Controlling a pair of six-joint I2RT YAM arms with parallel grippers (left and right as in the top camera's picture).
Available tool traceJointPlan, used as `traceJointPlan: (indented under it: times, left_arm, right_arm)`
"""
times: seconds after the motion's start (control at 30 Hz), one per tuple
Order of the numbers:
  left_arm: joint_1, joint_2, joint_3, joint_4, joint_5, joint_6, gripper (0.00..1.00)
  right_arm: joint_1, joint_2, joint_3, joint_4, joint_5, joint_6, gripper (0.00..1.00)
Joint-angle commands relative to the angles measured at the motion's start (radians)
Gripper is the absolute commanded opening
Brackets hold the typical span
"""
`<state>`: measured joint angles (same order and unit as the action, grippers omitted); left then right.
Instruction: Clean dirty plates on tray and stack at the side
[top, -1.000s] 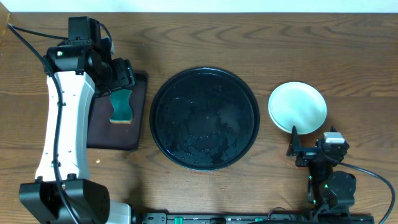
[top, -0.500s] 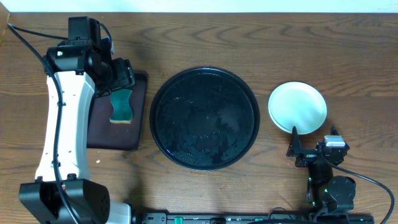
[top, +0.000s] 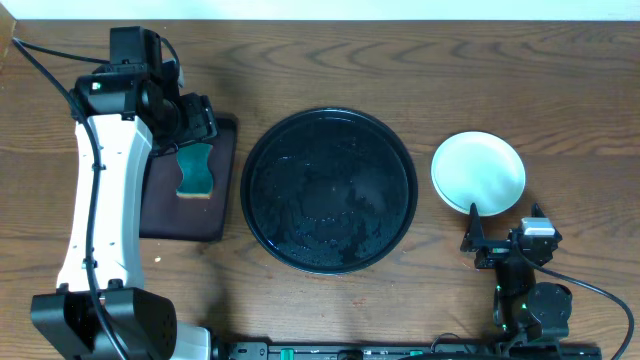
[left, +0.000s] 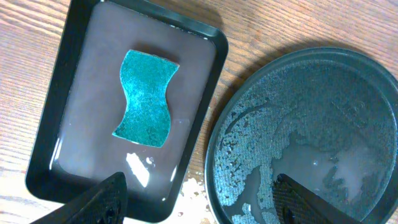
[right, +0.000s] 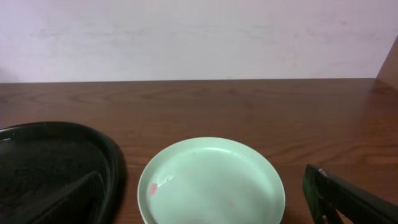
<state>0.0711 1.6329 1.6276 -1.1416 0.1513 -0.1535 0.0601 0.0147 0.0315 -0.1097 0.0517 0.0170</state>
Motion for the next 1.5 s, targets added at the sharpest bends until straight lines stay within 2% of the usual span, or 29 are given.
traceJointPlan:
  times: [0.0, 0.17, 0.3, 0.47, 0.63, 0.83, 1.1, 1.27, 1.47]
  left_arm:
    - [0.002, 0.007, 0.007, -0.002, -0.023, 0.020, 0.75]
    - [0.004, -0.005, 0.006, -0.005, -0.073, 0.025, 0.75]
    - [0.003, -0.110, 0.003, -0.003, -0.074, 0.025, 0.75]
    - [0.002, -0.314, -0.099, 0.156, -0.074, 0.029, 0.75]
    - [0.002, -0.571, -0.354, 0.363, -0.074, 0.049, 0.75]
    - [0.002, -0.894, -0.761, 0.665, -0.074, 0.075, 0.75]
    - [0.002, -1.238, -1.206, 0.987, -0.073, 0.113, 0.75]
    - [0.002, -1.399, -1.406, 1.123, -0.074, 0.153, 0.75]
    - [0.002, -1.539, -1.543, 1.155, -0.074, 0.225, 0.75]
  right_arm:
    - [-0.006, -0.009, -0.009, 0.003, -0.008, -0.011, 0.99]
    - [-0.006, -0.009, -0.009, 0.003, -0.008, -0.011, 0.99]
    - [-0.006, -0.009, -0.009, 0.003, -0.008, -0.011, 0.99]
    - [-0.006, -0.009, -0.009, 0.003, -0.008, -0.011, 0.99]
    - [-0.006, -0.009, -0.009, 0.003, -0.008, -0.011, 0.99]
    - [-0.006, -0.009, -0.009, 0.003, -0.008, -0.011, 0.99]
    - [-0.006, -0.009, -0.009, 0.003, -0.008, -0.011, 0.99]
    - [-0.006, -0.009, -0.009, 0.003, -0.008, -0.011, 0.99]
    - [-0.006, -0.009, -0.009, 0.003, -0.008, -0.011, 0.99]
